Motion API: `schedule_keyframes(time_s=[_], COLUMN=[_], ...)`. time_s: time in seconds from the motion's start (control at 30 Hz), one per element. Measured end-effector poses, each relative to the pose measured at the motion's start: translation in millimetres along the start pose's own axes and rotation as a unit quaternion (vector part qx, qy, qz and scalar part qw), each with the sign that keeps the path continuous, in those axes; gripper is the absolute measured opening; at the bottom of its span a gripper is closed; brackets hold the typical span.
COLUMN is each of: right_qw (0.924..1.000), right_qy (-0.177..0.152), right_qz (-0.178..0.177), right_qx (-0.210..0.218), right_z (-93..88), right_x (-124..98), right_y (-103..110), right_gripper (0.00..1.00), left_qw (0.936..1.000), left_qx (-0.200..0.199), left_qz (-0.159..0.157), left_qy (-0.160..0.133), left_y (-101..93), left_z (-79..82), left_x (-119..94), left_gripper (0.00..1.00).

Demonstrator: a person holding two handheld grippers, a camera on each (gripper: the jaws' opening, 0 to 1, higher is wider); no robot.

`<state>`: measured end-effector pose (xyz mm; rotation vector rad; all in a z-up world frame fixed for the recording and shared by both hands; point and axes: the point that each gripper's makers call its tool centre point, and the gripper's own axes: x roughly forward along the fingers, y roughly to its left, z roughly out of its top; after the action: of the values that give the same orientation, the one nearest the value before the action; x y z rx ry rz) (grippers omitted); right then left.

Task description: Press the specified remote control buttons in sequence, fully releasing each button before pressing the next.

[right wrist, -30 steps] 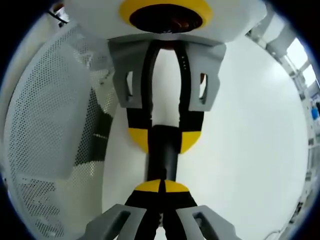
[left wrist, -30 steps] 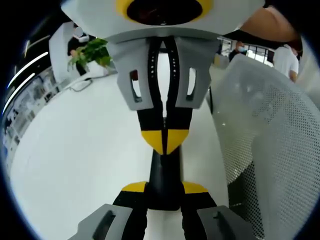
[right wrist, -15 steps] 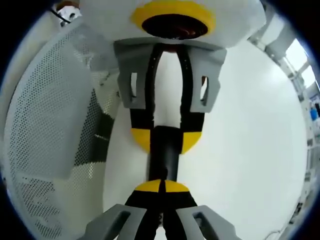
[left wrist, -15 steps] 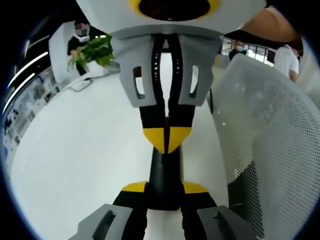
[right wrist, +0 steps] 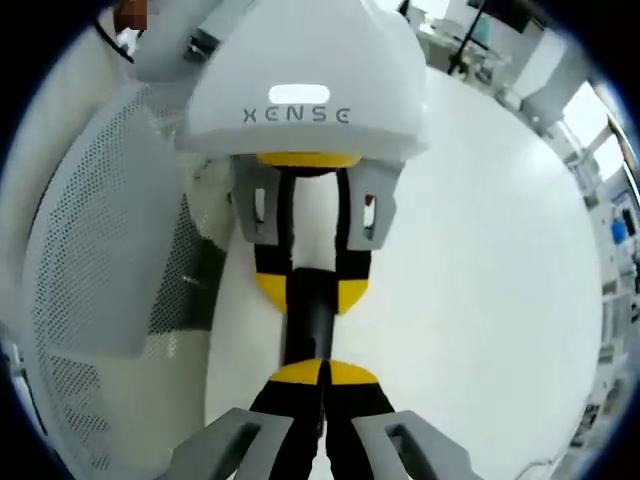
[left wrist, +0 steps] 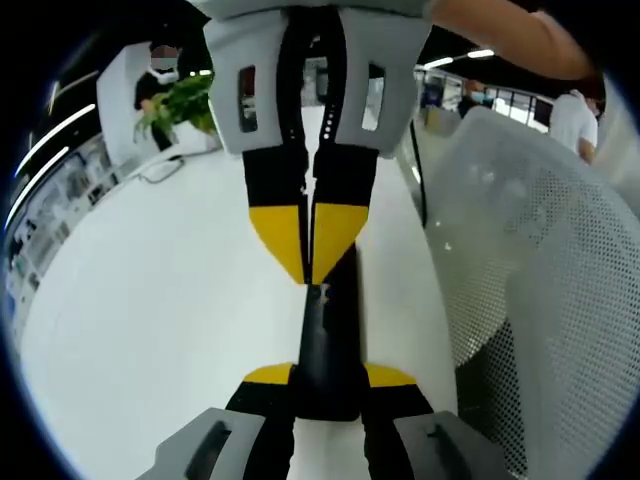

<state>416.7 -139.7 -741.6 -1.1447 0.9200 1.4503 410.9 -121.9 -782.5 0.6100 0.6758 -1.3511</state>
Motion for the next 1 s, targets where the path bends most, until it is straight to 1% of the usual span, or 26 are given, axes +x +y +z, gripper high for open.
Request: schedule_keyframes(time_s=[0.2, 0.37, 1.0], right_qw=[1.0000, 1.0000, 0.9996], right_qy=[-0.001, -0.007, 0.001], right_qz=[0.001, 0.006, 0.028], right_qx=[-0.007, -0.003, 0.001], right_z=[4.2, 6.9, 3.1], right_x=[-1.2, 0.1, 23.9], right_y=[0.0, 1.2, 8.3], right_gripper=[0.00, 0.00, 0.00], left_qw=[1.0000, 1.0000, 1.0000], left_qx=[-0.001, 0.000, -0.002], left_qz=[0.001, 0.001, 0.000], left_qy=[-0.002, -0.002, -0.007], left_y=[-0.4, -1.1, 0.2], left_z=[0.5, 1.4, 1.2], left_x=[-0.3, -0.6, 0.1], left_gripper=[0.24, 0.24, 0.24])
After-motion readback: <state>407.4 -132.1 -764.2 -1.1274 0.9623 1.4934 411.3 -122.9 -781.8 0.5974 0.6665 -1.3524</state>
